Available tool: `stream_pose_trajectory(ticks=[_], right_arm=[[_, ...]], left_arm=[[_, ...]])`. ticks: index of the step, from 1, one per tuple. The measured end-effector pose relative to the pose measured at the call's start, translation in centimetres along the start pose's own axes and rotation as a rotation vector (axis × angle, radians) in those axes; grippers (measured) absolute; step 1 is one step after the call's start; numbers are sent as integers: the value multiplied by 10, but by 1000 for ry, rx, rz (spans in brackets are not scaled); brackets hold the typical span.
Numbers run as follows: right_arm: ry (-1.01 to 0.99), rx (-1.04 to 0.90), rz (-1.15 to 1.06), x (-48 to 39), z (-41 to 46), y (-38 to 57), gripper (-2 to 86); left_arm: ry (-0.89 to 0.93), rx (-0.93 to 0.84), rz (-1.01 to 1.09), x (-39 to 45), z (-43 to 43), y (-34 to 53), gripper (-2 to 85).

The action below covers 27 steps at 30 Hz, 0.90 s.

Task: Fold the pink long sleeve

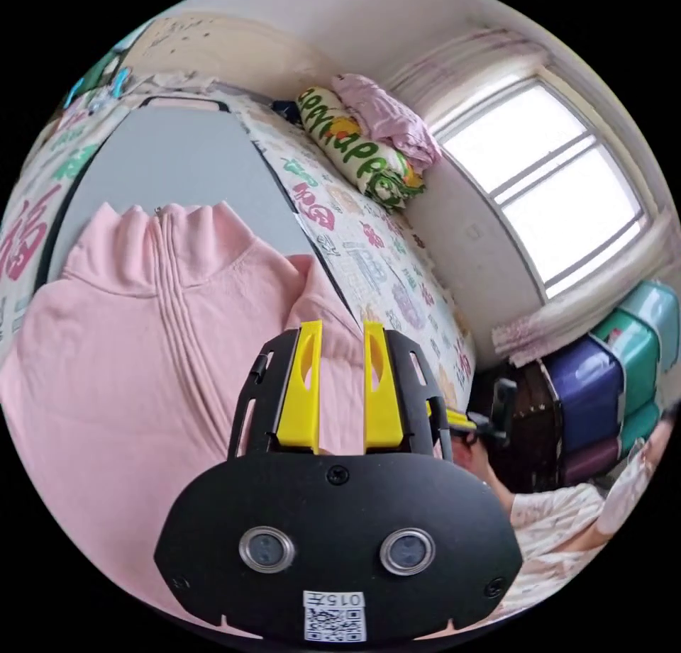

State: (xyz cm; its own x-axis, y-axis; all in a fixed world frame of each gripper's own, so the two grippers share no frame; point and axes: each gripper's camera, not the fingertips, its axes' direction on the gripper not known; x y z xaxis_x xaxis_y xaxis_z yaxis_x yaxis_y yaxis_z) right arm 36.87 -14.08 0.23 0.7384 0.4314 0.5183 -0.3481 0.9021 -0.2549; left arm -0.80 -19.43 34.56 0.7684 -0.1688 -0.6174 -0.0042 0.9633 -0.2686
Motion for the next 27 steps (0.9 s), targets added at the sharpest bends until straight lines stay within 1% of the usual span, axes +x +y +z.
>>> stream_pose_trajectory(ticks=[2, 4, 5, 6, 7, 9, 11, 13, 15, 19, 21, 24, 27], right_arm=[[-8, 14, 31, 17, -1, -16, 101], [-12, 31, 59, 37, -2, -34, 90], [-12, 34, 62, 42, -3, -37, 86], [-13, 38, 65, 51, -4, -45, 75], [-19, 44, 73, 61, -6, -51, 65], [-44, 62, 80, 75, -11, -57, 51], [-35, 84, 89, 87, -16, -63, 39], [15, 115, 104, 101, -22, -73, 27], [16, 113, 131, 114, -23, -81, 20], [52, 83, 142, 135, -8, -88, 15], [33, 83, 160, 145, -6, -87, 15], [-1, 88, 198, 161, 1, -80, 21], [-16, 90, 185, 169, 7, -66, 32]], left_arm=[[-56, -66, -1, 2, 35, -24, 104], [-158, -145, 7, 7, 73, -46, 108], [-161, -151, 12, 9, 80, -51, 107], [-123, -151, 33, 14, 90, -58, 98], [-80, -148, 56, 21, 98, -65, 81], [-72, -157, 97, 31, 108, -75, 46], [-116, -148, 118, 43, 113, -87, 35], [-116, -89, 146, 62, 115, -104, 27], [-122, -77, 160, 77, 123, -119, 23], [-260, -168, 216, 105, 168, -142, 20], [-289, -186, 225, 107, 182, -146, 20], [-265, -164, 251, 110, 186, -148, 21], [-267, -150, 243, 113, 185, -149, 25]])
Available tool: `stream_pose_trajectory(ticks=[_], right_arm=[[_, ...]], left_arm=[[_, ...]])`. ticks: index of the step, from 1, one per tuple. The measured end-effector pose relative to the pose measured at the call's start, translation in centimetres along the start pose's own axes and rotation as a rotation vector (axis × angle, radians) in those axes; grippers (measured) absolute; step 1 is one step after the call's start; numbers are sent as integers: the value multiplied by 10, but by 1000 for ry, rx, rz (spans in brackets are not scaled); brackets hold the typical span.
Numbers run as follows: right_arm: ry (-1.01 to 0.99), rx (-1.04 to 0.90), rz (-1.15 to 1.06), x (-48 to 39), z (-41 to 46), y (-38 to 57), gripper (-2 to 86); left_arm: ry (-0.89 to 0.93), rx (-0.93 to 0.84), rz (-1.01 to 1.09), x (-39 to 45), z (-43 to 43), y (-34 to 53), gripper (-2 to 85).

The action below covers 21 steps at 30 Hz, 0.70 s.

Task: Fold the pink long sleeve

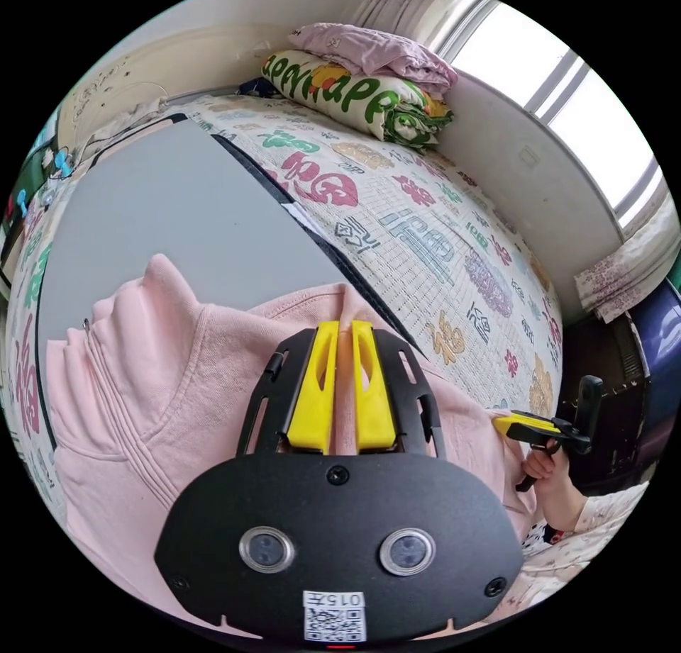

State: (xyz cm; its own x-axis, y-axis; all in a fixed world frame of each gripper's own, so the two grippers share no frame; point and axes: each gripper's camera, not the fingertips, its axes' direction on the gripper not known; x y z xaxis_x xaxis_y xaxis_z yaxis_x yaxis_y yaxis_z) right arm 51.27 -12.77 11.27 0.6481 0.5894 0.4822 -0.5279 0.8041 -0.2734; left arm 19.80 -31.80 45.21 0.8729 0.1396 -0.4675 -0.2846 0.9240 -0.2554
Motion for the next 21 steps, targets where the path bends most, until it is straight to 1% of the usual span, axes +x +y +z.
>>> stream_pose_trajectory(ticks=[2, 6, 8, 10, 11, 13, 14, 16, 18, 19, 21], right_arm=[[27, -1, -9, 2, 1, 11, 38], [173, 58, -86, -3, -7, 57, 44], [205, 115, -162, -10, -17, 87, 36], [193, 104, -416, -39, -19, 141, 29], [180, 83, -496, -48, -17, 156, 28], [86, -28, -787, -84, -1, 224, 31], [62, -64, -844, -92, 5, 241, 33], [-30, -189, -1061, -119, 33, 312, 55], [-47, -258, -1194, -131, 58, 361, 66], [-33, -301, -1261, -134, 76, 388, 72], [-48, -364, -1323, -134, 99, 421, 79]], left_arm=[[-12, 13, -15, 1, -8, 3, 29], [-107, 53, -5, 2, -49, 35, 19], [-81, 60, -25, -6, -75, 66, 23], [-25, 49, -69, -13, -113, 122, 50], [-12, 52, -79, -13, -122, 139, 59], [52, 22, -104, -4, -151, 211, 62], [66, 7, -102, 1, -156, 229, 62], [79, -45, -106, 22, -166, 295, 61], [65, -72, -114, 38, -167, 336, 62], [29, -81, -131, 47, -166, 359, 62], [-15, -93, -167, 54, -158, 385, 62]])
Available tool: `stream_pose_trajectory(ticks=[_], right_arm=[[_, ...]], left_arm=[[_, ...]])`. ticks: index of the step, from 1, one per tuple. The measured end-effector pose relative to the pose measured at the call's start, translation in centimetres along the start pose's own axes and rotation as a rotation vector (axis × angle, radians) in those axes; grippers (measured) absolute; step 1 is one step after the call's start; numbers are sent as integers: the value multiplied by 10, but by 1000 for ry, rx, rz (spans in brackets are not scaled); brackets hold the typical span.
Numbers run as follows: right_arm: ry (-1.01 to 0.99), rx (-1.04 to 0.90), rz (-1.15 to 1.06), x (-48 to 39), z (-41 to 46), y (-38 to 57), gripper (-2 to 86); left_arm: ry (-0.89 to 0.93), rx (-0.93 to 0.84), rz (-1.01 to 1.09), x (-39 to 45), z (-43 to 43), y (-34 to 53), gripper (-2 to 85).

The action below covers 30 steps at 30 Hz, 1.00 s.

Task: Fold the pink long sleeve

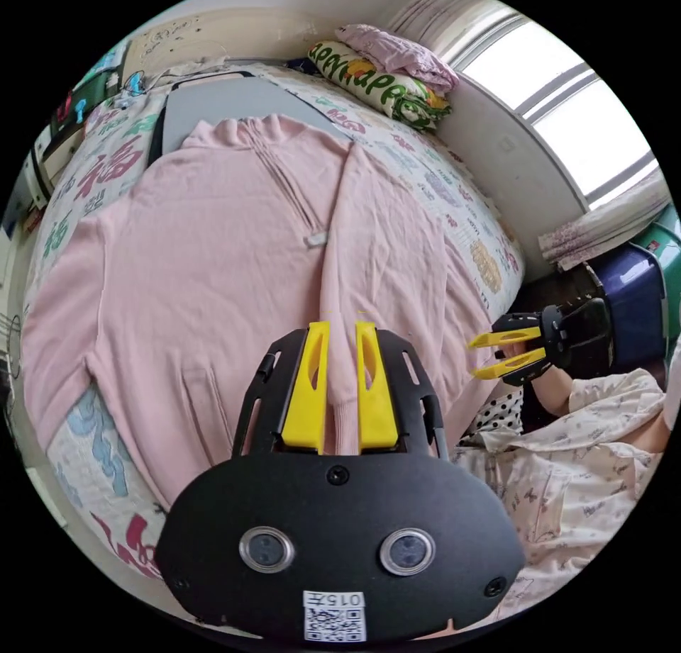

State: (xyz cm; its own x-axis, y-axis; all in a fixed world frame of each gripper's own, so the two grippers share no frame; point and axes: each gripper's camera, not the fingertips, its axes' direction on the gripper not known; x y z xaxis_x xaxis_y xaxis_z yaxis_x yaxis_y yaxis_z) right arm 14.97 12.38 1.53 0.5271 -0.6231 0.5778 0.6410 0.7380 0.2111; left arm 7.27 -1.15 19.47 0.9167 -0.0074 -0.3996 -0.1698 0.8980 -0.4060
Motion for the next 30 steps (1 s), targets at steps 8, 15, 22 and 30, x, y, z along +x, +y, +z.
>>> stream_pose_trajectory(ticks=[8, 15, 22, 30], right_arm=[[51, -196, -169, -67, 110, 21, 86], [163, -332, -249, -108, 192, 46, 34], [168, -363, -233, -133, 236, 74, -3], [263, -381, -195, -145, 309, 99, 14]], left_arm=[[46, -29, -86, -5, 48, 36, 57], [42, 6, -99, 3, 73, 65, 29], [-86, 1, -89, 17, 87, 94, 8], [-141, 0, -28, 38, 139, 143, 5]])
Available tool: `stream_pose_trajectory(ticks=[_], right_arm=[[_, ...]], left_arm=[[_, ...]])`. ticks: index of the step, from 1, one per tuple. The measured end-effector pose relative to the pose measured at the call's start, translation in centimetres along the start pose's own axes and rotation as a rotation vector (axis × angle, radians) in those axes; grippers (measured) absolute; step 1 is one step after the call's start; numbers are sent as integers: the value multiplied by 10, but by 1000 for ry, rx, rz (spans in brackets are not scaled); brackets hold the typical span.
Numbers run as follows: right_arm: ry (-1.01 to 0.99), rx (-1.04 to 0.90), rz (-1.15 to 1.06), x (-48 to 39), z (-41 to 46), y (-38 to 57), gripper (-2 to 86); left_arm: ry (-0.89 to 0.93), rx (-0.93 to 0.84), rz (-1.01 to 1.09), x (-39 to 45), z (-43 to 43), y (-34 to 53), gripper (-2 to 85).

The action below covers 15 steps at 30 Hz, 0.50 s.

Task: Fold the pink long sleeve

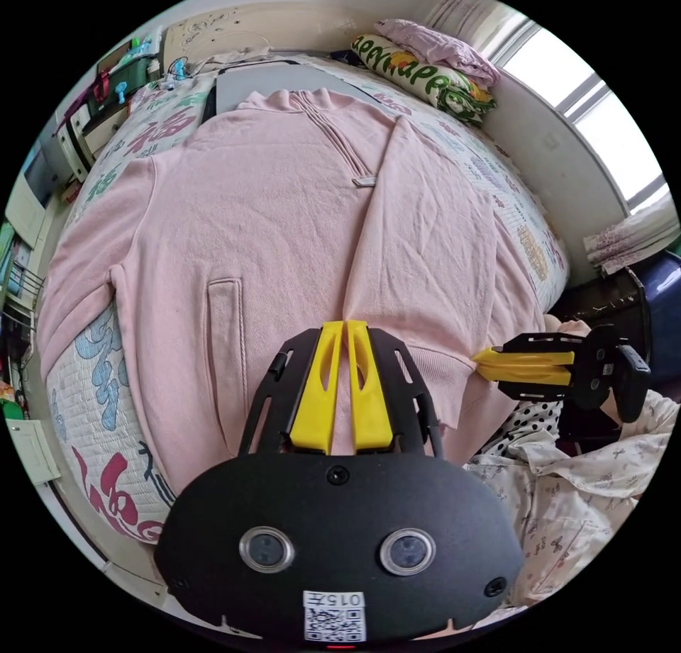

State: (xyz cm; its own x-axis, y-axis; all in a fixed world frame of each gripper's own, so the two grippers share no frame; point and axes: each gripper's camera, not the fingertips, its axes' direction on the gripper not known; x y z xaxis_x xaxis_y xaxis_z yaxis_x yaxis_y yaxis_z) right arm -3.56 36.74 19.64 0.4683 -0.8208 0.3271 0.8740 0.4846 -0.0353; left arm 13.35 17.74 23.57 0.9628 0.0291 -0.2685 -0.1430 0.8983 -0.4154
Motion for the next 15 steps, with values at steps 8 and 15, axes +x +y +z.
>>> stream_pose_trajectory(ticks=[8, 15], right_arm=[[-231, 171, 337, 48, 18, 23, 57], [-339, 254, 333, 59, 59, -14, 36]], left_arm=[[-25, 35, 11, 15, 48, 61, 5], [166, 120, -103, -9, 93, 141, 7]])
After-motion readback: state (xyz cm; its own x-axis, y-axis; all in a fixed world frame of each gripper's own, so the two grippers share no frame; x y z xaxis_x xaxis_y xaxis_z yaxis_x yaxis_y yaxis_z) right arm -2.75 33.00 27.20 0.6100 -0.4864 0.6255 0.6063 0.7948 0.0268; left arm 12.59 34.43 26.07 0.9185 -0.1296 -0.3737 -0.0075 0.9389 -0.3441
